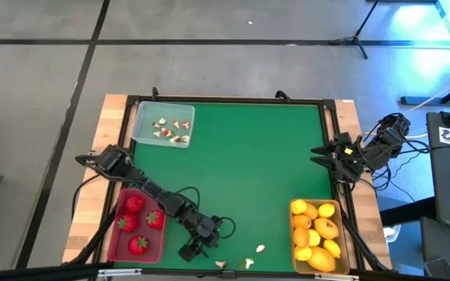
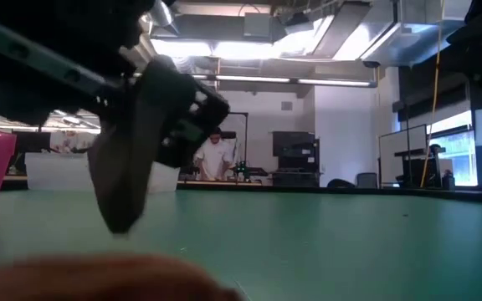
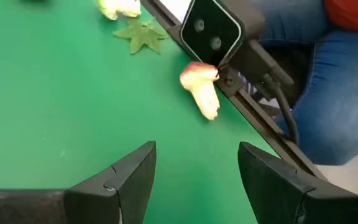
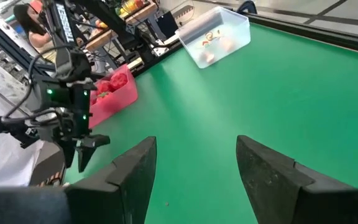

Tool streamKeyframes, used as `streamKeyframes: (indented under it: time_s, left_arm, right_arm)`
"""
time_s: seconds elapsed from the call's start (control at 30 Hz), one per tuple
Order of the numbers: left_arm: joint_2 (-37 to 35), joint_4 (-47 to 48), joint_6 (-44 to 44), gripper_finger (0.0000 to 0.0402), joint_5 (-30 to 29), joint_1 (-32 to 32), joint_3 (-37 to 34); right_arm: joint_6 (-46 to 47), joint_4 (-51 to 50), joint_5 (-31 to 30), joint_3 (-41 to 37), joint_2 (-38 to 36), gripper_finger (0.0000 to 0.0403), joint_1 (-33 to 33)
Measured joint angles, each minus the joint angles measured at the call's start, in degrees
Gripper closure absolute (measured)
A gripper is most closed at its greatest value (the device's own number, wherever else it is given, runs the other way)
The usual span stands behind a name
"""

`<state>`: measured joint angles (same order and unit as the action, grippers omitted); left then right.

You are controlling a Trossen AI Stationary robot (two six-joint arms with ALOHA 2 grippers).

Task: Sort produce into baskets
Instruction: Put the brown mushroom into the white bin

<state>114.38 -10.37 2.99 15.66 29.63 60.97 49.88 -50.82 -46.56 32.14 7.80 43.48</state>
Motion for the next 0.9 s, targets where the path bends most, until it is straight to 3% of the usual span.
streamKeyframes:
  time_s: [0.4, 0.9]
  left_arm:
    - [4.58, -11.71, 1.18, 0.0178, -0.66, 1.91, 0.0]
    - [6.64, -16.56, -0.15, 0.0178, -4.41, 3.01, 0.13]
  right_arm:
    - [0.02, 0.13, 0.03, 0.0, 0.02, 0.0182, 0.0]
    - [-0.01, 0.12, 0.04, 0.0, 0.0, 0.0182, -0.02]
